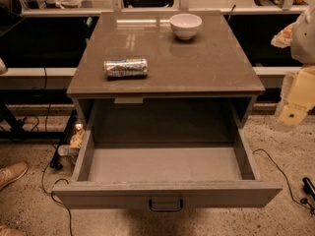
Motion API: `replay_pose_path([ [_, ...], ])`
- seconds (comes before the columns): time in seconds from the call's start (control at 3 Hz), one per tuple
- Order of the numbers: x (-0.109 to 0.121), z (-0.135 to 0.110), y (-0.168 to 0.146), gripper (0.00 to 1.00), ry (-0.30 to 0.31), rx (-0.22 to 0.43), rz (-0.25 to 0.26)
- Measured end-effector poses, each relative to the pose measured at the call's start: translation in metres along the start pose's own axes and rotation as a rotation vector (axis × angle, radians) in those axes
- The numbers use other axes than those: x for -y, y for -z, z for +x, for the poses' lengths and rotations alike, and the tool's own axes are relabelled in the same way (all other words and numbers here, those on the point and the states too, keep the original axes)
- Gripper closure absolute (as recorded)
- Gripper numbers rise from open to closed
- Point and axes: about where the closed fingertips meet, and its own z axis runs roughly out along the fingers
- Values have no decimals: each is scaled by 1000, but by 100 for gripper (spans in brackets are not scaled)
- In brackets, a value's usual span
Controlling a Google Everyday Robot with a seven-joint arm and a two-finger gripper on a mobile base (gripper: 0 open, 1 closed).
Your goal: Place redbull can into top drawer
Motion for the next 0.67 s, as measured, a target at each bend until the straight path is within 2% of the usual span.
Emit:
replay_pose_path([
  [0.33, 0, -1, 2, 0, -5, 6, 9],
  [0.67, 24, -20, -20, 0, 3, 115, 8],
])
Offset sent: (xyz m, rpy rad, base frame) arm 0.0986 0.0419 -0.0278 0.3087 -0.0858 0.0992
